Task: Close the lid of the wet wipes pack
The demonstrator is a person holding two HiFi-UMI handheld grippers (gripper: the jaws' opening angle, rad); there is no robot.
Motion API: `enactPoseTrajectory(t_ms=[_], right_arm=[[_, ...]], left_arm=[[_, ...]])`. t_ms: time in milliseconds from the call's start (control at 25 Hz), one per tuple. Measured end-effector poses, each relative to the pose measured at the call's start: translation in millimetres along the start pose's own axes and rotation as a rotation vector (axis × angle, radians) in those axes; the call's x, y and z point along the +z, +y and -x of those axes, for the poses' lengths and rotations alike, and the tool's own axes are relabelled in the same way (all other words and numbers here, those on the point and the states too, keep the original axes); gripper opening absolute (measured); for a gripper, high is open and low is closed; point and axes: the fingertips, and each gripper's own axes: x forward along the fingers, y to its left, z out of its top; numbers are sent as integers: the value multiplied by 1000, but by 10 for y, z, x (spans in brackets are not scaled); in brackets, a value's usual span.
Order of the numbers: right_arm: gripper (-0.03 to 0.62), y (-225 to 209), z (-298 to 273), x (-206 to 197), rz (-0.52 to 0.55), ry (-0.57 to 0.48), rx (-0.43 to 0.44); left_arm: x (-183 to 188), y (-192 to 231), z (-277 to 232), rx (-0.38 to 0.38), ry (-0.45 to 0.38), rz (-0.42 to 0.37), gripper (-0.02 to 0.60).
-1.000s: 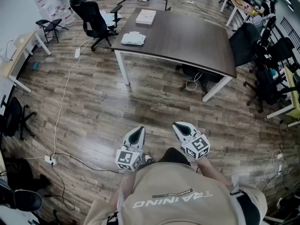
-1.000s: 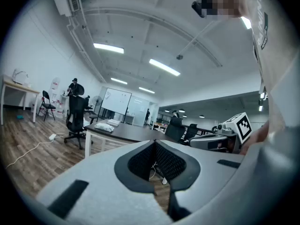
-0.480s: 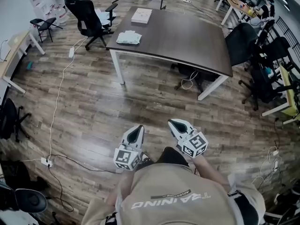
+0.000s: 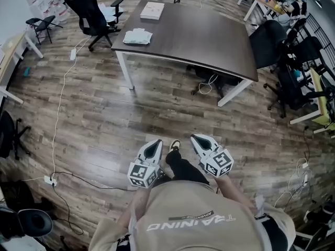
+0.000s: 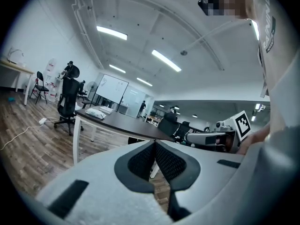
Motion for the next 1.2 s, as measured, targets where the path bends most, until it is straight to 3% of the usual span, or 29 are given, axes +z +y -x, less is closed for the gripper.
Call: enactPoseTrajectory(t_ms=[200,600,880,1200], right_arm=[[14,-243,-403,-5,-29,7,66],[14,-906,-1391,514,-4,-83,193],[14,-1382,-1638,534,26,-21,270],[14,-1451,-1884,462,5,50,315]], left_arm=[[216,110,-315,2,42,-51,9],[848,686,-929,112,58,-148,9],[976,849,-1360,175,3,-70,9],[992,1224,-1346,252,34,-45,9]])
